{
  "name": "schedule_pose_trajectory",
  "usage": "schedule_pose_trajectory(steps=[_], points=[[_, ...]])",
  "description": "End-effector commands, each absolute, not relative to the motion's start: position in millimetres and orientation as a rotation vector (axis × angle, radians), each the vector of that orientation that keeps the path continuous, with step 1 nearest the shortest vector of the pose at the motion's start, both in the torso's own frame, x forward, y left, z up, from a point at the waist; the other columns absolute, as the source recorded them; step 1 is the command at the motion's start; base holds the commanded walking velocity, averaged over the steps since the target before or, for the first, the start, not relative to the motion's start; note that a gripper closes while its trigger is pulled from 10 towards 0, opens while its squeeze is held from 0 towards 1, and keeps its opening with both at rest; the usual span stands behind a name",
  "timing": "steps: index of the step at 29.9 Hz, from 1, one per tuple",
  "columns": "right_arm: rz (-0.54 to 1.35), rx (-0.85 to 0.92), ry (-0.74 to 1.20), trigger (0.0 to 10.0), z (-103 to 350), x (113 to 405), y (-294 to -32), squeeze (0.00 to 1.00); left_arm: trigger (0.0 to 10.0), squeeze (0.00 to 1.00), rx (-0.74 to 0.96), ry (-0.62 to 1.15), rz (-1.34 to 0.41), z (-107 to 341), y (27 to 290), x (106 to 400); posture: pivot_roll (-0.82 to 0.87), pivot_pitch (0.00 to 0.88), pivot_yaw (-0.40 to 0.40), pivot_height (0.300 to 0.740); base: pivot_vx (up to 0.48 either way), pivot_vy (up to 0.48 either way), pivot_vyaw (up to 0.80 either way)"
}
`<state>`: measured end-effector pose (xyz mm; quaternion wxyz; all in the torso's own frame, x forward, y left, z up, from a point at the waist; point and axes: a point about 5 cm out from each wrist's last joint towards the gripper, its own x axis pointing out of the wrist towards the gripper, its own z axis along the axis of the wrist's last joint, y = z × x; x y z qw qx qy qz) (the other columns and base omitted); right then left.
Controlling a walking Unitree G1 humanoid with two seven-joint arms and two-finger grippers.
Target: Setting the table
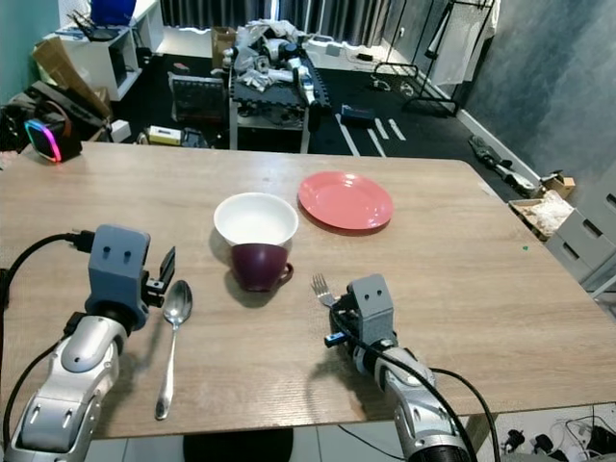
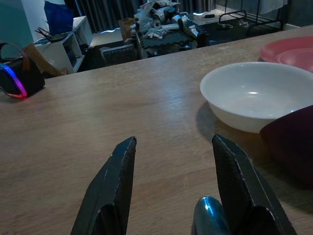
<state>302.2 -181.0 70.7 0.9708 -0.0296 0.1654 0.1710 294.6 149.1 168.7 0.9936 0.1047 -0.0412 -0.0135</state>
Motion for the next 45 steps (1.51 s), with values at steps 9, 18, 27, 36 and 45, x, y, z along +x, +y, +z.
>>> schedule_pose_trajectory(steps=[9,18,27,36,45], points=[[0.283,0.145,0.451,0.0,47.4,286.0,-188.6,0.00,10.0,0.00,0.208,-0.062,-0.033,166.5,147.4,295.0,0.01,0.006,0.007,0.740,0.000,0.000,0.00],[0.106,0.255,-0.066,10.0,153.4,309.4,-207.1,0.00,10.0,0.00,0.190,-0.096,-0.057,174.7,141.9,300.2,-0.02,0.000,0.021,0.740,0.000,0.000,0.00],[-0.027,0.101,-0.271,10.0,194.7,302.2,-216.3,0.00,10.0,0.00,0.153,-0.146,-0.127,192.7,125.6,308.6,-0.05,0.000,0.036,0.740,0.000,0.000,0.00],[-0.078,0.127,-0.210,10.0,173.9,300.1,-206.3,0.00,10.0,0.00,0.150,-0.152,-0.131,194.5,117.9,312.2,-0.05,0.000,0.035,0.740,0.000,0.000,0.00],[-0.104,0.116,-0.185,10.0,167.2,301.9,-208.2,0.00,10.0,0.00,0.140,-0.150,-0.125,194.7,116.9,313.9,-0.05,0.000,0.032,0.740,0.000,0.000,-0.05]])
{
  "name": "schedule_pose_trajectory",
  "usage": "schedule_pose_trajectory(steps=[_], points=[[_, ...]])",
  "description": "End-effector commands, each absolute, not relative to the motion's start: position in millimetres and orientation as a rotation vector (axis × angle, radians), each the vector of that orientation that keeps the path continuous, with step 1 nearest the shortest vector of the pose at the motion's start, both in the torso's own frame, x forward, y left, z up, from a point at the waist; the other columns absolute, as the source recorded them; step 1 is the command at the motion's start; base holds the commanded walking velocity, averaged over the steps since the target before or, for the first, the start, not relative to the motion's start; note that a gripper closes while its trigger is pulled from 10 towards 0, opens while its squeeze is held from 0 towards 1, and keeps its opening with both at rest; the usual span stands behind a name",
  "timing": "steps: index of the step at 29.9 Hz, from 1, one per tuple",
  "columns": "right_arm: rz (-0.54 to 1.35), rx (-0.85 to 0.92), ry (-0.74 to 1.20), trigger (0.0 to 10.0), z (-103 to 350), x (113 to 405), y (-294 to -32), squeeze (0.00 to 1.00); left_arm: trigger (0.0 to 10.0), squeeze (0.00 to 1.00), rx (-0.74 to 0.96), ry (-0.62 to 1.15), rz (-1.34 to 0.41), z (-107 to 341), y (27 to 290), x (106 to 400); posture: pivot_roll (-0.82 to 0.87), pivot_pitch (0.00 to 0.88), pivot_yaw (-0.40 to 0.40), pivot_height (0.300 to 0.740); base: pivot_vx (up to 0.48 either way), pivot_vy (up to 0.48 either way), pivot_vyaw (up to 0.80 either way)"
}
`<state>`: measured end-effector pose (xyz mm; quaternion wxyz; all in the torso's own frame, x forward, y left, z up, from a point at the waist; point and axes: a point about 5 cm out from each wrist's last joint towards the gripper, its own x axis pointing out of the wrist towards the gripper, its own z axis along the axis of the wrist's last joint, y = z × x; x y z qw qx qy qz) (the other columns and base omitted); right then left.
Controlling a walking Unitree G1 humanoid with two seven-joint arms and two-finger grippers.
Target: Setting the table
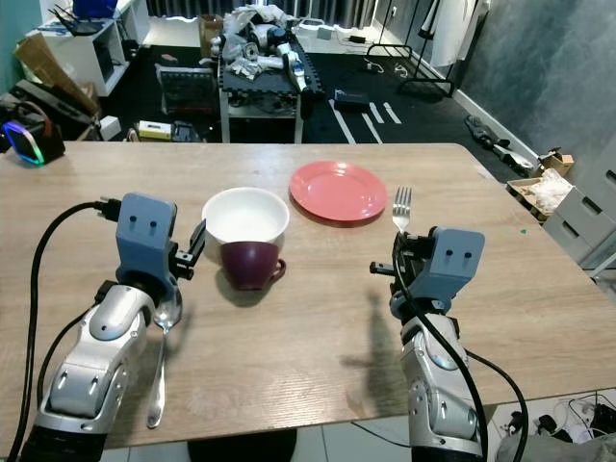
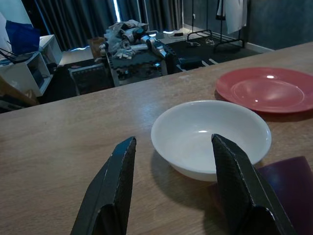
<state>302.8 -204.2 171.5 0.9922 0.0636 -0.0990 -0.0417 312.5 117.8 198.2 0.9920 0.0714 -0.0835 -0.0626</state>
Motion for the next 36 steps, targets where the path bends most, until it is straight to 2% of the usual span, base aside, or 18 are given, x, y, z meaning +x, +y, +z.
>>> schedule_pose_trajectory(steps=[1,36], points=[[-0.104,0.116,-0.185,10.0,167.2,301.9,-208.2,0.00,10.0,0.00,0.140,-0.150,-0.125,194.7,116.9,313.9,-0.05,0.000,0.032,0.740,0.000,0.000,-0.43],[-0.149,0.118,-0.134,10.0,155.5,302.3,-214.4,0.00,10.0,0.00,0.142,-0.160,-0.136,196.5,115.0,315.5,-0.06,0.000,0.036,0.740,0.000,0.000,-0.80]])
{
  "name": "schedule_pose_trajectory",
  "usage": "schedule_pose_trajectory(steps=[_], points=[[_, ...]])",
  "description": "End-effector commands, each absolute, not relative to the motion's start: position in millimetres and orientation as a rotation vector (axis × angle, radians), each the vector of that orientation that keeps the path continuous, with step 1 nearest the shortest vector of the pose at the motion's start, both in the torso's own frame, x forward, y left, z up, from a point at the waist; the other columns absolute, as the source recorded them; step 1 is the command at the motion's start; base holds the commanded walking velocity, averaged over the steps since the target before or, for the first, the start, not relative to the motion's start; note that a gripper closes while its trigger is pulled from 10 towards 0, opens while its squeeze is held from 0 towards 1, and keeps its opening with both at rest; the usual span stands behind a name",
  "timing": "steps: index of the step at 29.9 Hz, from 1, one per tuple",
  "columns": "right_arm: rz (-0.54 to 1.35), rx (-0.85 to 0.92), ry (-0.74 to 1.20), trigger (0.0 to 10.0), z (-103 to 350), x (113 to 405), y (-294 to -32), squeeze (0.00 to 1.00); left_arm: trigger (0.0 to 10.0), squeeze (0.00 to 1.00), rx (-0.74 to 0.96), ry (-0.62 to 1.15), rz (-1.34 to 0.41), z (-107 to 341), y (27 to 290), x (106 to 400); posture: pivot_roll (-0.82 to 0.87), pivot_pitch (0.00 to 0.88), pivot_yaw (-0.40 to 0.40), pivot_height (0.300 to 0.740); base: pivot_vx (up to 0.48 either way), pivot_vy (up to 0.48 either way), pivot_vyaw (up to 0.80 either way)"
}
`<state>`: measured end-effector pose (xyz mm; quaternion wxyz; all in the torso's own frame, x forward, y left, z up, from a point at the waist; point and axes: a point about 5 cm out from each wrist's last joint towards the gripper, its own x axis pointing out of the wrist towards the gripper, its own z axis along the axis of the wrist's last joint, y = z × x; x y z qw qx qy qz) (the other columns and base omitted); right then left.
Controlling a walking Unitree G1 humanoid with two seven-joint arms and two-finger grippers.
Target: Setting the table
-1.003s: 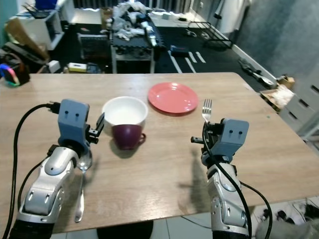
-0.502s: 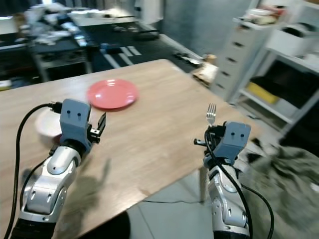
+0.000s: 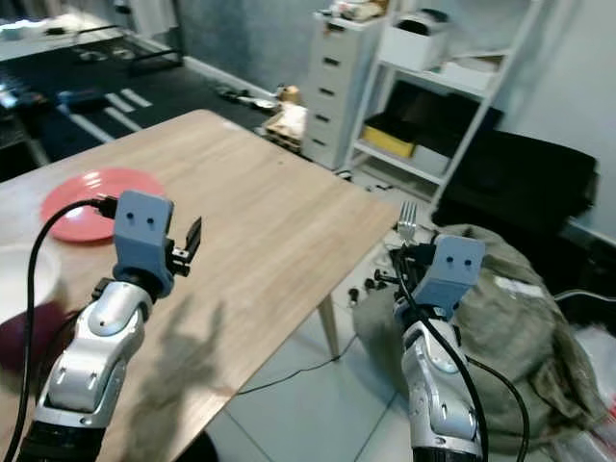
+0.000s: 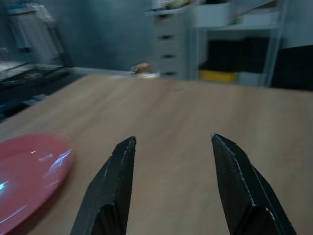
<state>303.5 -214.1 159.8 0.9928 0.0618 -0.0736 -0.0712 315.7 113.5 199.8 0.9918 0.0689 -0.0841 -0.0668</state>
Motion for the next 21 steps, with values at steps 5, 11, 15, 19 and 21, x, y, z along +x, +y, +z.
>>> schedule_pose_trajectory(steps=[5,11,15,19,21], points=[[-0.151,0.118,-0.129,10.0,153.9,301.9,-214.3,0.00,10.0,0.00,0.142,-0.161,-0.140,196.9,114.7,315.5,-0.06,0.000,0.037,0.740,0.000,0.000,-0.79],[-0.156,0.119,-0.118,10.0,151.0,301.4,-214.8,0.00,10.0,0.00,0.144,-0.161,-0.145,196.6,114.4,315.4,-0.06,0.000,0.037,0.740,0.000,0.000,-0.79],[-0.156,0.120,-0.115,10.0,150.0,301.7,-214.3,0.00,10.0,0.00,0.144,-0.159,-0.148,196.1,114.1,315.6,-0.06,0.000,0.040,0.740,0.000,0.000,-0.79],[-0.153,0.119,-0.114,10.0,150.2,302.7,-213.5,0.00,10.0,0.00,0.145,-0.160,-0.150,196.7,113.9,316.3,-0.06,0.000,0.046,0.740,0.000,0.000,-0.79],[-0.152,0.119,-0.115,10.0,150.4,303.2,-212.6,0.00,10.0,0.00,0.147,-0.160,-0.153,196.4,113.8,316.7,-0.05,0.000,0.046,0.740,0.000,0.000,-0.79]])
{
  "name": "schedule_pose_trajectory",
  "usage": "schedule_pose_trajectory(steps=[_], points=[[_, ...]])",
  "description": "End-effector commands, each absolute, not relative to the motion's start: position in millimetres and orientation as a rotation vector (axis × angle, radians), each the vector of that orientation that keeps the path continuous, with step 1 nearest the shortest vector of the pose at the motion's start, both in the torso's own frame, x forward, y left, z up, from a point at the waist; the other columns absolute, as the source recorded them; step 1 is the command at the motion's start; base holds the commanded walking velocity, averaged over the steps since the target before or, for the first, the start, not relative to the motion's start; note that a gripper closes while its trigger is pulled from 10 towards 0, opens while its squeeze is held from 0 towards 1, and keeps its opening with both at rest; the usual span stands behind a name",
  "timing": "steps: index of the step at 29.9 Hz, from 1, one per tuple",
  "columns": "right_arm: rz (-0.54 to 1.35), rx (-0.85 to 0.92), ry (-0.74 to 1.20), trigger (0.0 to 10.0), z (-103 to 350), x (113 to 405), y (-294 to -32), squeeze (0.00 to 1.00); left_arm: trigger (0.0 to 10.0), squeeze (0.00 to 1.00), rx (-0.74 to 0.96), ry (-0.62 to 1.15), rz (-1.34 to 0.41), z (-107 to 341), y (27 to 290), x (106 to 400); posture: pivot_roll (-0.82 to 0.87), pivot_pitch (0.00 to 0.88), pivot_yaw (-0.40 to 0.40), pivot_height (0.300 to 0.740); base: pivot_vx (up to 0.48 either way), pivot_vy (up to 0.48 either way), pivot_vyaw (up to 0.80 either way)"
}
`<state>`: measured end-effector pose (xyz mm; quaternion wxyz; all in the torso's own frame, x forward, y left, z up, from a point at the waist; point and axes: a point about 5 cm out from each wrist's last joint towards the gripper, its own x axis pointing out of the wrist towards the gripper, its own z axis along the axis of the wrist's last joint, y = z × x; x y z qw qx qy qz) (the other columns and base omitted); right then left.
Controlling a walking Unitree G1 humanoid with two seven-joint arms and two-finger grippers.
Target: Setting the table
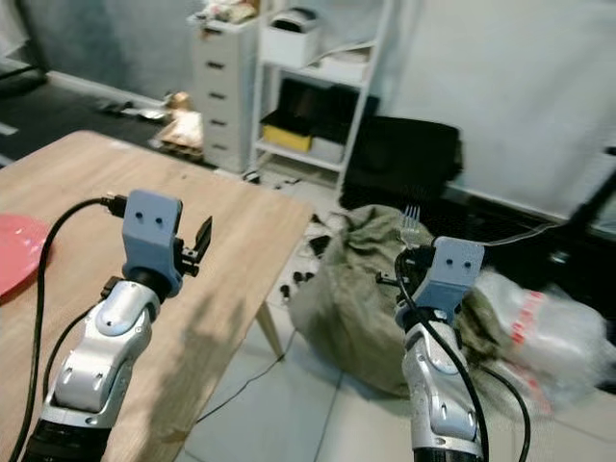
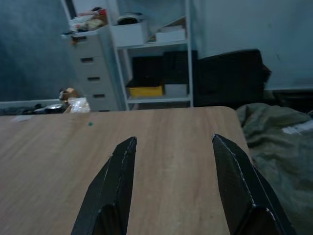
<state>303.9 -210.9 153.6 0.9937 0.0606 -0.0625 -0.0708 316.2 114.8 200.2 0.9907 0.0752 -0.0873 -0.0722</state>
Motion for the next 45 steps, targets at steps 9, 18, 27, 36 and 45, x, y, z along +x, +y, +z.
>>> schedule_pose_trajectory(steps=[9,18,27,36,45], points=[[-0.152,0.118,-0.109,10.0,148.2,303.1,-212.3,0.00,10.0,0.00,0.148,-0.160,-0.158,195.4,112.6,316.1,-0.06,0.000,0.041,0.740,0.000,0.000,-0.79],[-0.158,0.117,-0.108,10.0,147.8,303.6,-213.7,0.00,10.0,0.00,0.149,-0.160,-0.160,196.0,112.6,317.4,-0.06,0.000,0.044,0.740,0.000,0.000,-0.79],[-0.163,0.115,-0.106,10.0,147.5,302.7,-214.4,0.00,10.0,0.00,0.149,-0.158,-0.162,195.4,112.2,317.6,-0.06,0.000,0.045,0.740,0.000,0.000,-0.79],[-0.169,0.115,-0.105,10.0,146.6,302.9,-215.0,0.00,10.0,0.00,0.151,-0.160,-0.162,195.7,113.1,318.8,-0.06,0.000,0.048,0.740,0.000,0.000,-0.79],[-0.170,0.112,-0.106,10.0,146.4,302.3,-215.7,0.00,10.0,0.00,0.147,-0.161,-0.168,194.8,112.1,318.3,-0.06,0.000,0.046,0.740,0.000,0.000,-0.79]])
